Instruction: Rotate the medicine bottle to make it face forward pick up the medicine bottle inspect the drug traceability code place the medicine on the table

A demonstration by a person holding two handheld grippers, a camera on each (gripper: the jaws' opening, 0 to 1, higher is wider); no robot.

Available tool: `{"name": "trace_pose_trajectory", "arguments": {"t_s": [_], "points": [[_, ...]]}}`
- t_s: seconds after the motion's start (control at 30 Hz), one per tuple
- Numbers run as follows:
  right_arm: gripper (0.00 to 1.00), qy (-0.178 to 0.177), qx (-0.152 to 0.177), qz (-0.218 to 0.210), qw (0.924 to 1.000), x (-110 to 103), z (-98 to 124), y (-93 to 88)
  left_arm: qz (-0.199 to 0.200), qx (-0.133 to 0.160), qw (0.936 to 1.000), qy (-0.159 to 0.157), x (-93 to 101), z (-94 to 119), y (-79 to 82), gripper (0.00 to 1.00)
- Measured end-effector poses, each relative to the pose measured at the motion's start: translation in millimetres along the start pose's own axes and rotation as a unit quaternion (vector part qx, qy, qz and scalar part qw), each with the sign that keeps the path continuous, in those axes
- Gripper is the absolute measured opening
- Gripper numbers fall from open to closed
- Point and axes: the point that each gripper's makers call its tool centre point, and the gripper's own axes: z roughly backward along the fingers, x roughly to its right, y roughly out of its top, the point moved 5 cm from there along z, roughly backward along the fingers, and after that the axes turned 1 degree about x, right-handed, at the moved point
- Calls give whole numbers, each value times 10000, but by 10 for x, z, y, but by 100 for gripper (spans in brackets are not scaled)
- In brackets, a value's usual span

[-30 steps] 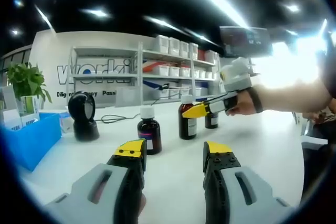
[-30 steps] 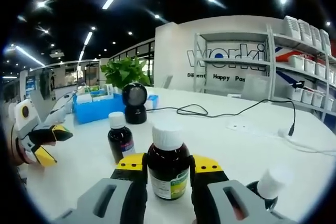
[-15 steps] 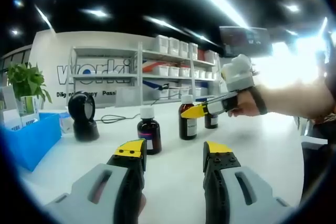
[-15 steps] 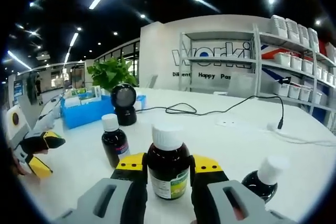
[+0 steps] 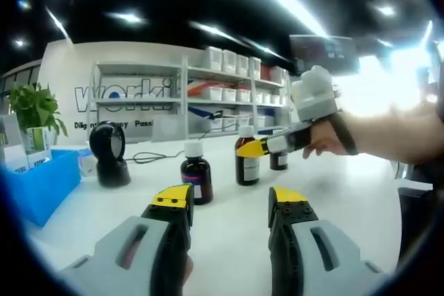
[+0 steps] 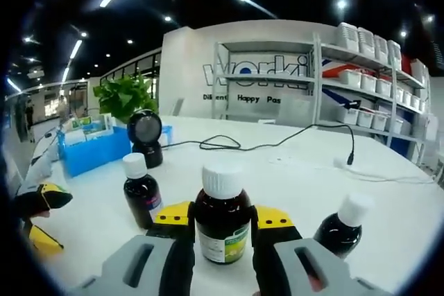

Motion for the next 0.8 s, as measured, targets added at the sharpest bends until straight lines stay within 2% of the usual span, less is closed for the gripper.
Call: {"name": "trace_pose_trajectory", "arguments": {"t_s": [0.2,0.47,0.6,0.67,0.73,0.8], "points": [[27,-230,51,-54,9997,-5,10,-11,5,2,10000,-20,7,-1,3,34],[27,-224,61,-116,9997,2,9,-18,5,7,10000,-27,6,1,3,34],[28,-61,200,-220,9995,21,21,-39,5,3,10000,-18,-1,1,-2,34],[34,42,361,-62,9993,30,38,-56,5,-1,10000,-16,-2,2,-4,34],[36,199,405,90,9989,26,49,-79,-1,-12,10000,-21,0,2,-6,34],[38,363,452,38,9983,39,53,-88,-5,-14,10000,-24,0,1,-7,34]]}}
